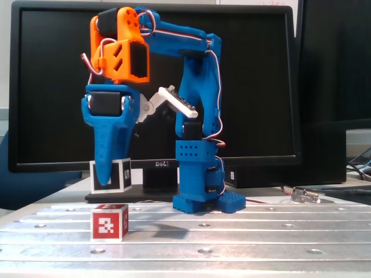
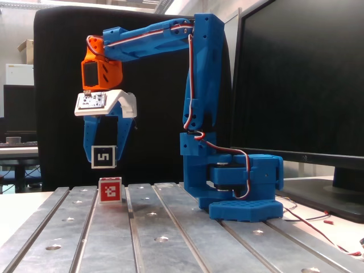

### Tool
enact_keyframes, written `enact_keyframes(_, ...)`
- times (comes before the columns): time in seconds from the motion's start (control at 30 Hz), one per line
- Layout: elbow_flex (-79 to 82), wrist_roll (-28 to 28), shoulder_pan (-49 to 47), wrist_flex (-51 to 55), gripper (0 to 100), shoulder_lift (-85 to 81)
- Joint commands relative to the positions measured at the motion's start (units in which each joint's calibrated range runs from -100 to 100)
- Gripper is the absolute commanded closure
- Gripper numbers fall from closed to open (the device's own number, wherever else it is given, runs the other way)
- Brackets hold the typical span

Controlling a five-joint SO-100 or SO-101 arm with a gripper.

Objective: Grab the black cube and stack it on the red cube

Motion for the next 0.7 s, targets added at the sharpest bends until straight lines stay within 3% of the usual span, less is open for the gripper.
enact_keyframes(0.0, -1.4, 1.5, 0.8, -1.4, 82, -0.1)
enact_keyframes(0.67, 5.1, 1.6, 1.6, -5.6, 82, -1.1)
